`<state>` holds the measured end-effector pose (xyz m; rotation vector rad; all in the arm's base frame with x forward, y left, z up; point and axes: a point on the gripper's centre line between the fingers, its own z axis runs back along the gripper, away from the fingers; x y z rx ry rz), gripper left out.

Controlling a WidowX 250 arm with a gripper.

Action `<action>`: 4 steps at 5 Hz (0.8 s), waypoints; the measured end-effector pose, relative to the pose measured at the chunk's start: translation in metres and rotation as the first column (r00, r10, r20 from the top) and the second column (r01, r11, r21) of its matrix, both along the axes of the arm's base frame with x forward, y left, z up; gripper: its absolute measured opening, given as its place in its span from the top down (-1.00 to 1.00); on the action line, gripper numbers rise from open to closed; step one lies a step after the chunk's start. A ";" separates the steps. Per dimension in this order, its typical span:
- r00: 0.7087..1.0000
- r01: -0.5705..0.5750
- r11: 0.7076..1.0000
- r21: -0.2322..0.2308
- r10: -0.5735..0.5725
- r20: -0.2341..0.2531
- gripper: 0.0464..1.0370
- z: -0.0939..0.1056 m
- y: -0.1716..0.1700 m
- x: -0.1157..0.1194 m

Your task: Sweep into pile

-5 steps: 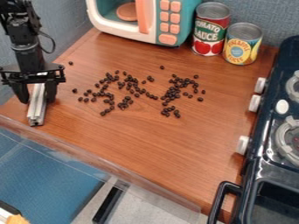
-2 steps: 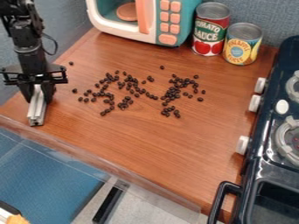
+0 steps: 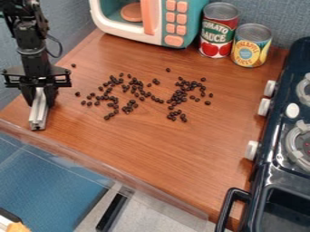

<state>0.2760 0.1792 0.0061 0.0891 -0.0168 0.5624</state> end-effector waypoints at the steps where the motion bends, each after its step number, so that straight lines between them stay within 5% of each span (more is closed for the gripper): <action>1: 1.000 -0.008 1.000 -0.002 0.008 -0.003 0.32 0.000 -0.005 0.002; 4: 1.000 0.010 0.999 -0.052 -0.010 -0.006 0.32 0.000 -0.043 0.019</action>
